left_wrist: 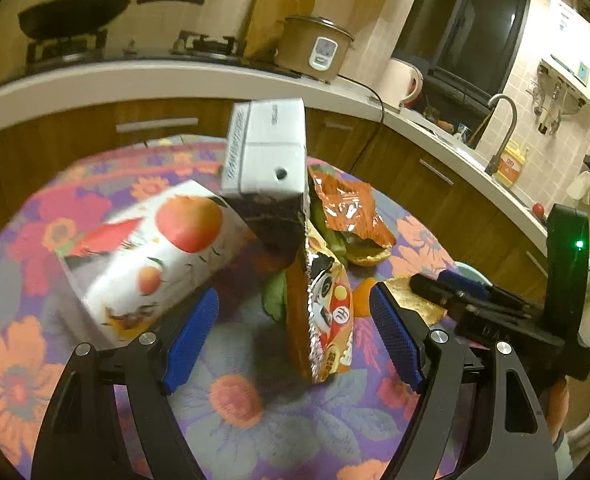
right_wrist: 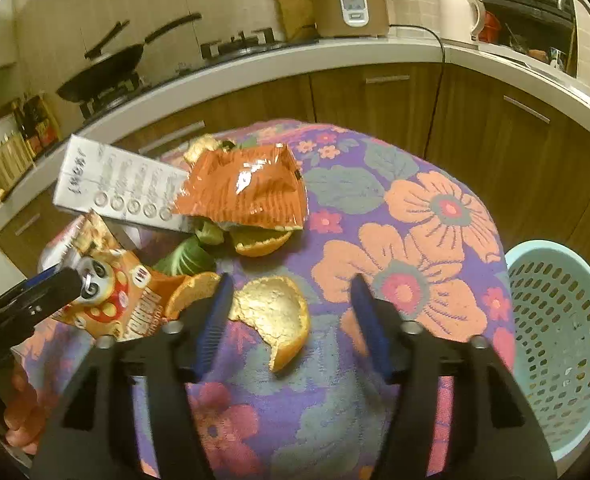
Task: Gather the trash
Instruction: 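Grasp the orange snack wrapper with the left tool while the right tool grasps an orange peel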
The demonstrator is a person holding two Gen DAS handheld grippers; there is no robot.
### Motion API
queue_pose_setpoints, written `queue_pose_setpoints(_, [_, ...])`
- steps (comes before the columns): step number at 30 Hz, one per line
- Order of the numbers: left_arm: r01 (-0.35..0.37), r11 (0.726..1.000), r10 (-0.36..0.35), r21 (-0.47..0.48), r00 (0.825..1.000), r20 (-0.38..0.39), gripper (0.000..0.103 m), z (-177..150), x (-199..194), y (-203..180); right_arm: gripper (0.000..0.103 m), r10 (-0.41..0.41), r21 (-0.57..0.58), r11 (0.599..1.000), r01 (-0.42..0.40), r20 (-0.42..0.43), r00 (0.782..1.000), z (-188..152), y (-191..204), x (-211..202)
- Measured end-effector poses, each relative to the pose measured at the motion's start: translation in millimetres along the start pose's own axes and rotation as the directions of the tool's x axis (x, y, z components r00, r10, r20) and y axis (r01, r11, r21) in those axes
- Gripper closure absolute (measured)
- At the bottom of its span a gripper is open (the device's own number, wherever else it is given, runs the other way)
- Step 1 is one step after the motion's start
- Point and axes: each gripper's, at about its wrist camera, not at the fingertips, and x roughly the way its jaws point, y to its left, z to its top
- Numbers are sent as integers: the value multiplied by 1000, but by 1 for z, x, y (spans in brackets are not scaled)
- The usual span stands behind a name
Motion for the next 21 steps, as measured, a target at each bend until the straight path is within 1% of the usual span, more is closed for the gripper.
queue_pose_setpoints(5, [19, 1000, -19, -9, 1000, -17, 34, -5, 13, 1, 42, -38, -35, 999, 37, -41, 998, -2, 7, 10])
queue_pose_setpoints(7, [28, 999, -29, -18, 999, -34, 41, -7, 17, 2, 42, -50, -40, 998, 48, -60, 997, -2, 8, 15])
queue_pose_setpoints(9, [40, 999, -40, -25, 999, -36, 42, -8, 18, 3, 42, -56, -34, 998, 54, -74, 996, -2, 6, 18])
queue_pose_setpoints(11, [42, 999, -43, -21, 998, -41, 47, -10, 20, 3, 42, -62, -18, 998, 60, -94, 994, -2, 3, 22])
queue_pose_setpoints(13, [42, 999, -42, -13, 997, -62, 61, -10, 22, 2, 43, -61, -12, 998, 60, -112, 992, -1, 1, 27])
queue_pose_setpoints(14, [42, 999, -42, -9, 996, -76, 66, -11, 25, 2, 43, -64, -15, 998, 63, -112, 992, -1, 2, 27])
queue_pose_setpoints(15, [43, 999, -44, -7, 996, -84, 75, -11, 26, 1, 48, -67, -24, 998, 65, -113, 991, -2, 4, 28])
queue_pose_setpoints(16, [45, 999, -45, -6, 995, -86, 82, -12, 25, 1, 54, -72, -40, 997, 68, -114, 991, -3, 6, 28])
queue_pose_setpoints(17, [43, 999, -43, -5, 996, -82, 85, -13, 25, 1, 59, -81, -51, 996, 76, -113, 990, -3, 10, 28])
queue_pose_setpoints(18, [44, 999, -44, -2, 996, -75, 85, -13, 23, 1, 69, -82, -63, 995, 76, -110, 990, -3, 13, 29])
queue_pose_setpoints(19, [47, 999, -47, 1, 996, -70, 86, -13, 21, 0, 76, -77, -71, 995, 70, -110, 991, -4, 15, 28])
queue_pose_setpoints(20, [49, 999, -49, 9, 997, -63, 87, -14, 20, 0, 79, -74, -82, 994, 66, -108, 991, -4, 17, 28])
queue_pose_setpoints(21, [49, 999, -48, 15, 997, -57, 88, -14, 19, -2, 84, -73, -97, 993, 63, -106, 992, -5, 20, 28])
